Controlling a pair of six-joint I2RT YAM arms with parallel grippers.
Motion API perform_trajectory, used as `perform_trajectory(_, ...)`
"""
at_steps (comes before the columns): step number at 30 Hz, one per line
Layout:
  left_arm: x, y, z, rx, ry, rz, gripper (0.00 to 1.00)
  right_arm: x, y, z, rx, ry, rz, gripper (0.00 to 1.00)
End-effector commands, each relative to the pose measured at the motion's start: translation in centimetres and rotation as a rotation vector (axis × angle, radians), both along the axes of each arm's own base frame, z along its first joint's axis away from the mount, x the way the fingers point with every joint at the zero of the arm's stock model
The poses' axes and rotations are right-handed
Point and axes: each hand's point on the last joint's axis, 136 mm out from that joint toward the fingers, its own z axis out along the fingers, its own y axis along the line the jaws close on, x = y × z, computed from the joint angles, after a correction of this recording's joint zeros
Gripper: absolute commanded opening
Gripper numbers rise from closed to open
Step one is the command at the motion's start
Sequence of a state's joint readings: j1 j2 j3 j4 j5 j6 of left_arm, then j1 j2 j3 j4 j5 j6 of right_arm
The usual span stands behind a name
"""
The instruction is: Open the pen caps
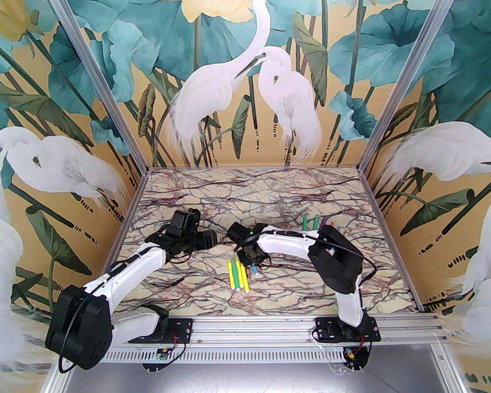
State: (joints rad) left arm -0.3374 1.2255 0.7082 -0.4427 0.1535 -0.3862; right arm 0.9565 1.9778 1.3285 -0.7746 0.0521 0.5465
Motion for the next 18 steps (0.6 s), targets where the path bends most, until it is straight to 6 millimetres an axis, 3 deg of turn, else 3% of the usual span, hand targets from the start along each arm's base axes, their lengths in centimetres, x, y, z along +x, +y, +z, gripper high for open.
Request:
perform_trajectory(1,0.2,-1.0,0.0,-0.065,0.003,-0.021,0.73,-0.2,-0.8,0.0,-0.031,-0.009,-0.013,0.2)
perform_trajectory(18,0.6,-5.4,2.1,-0.309,0.004,-0.129,0.77,0.0,1.7,6.1,0.236,-0.121,0.046,0.2)
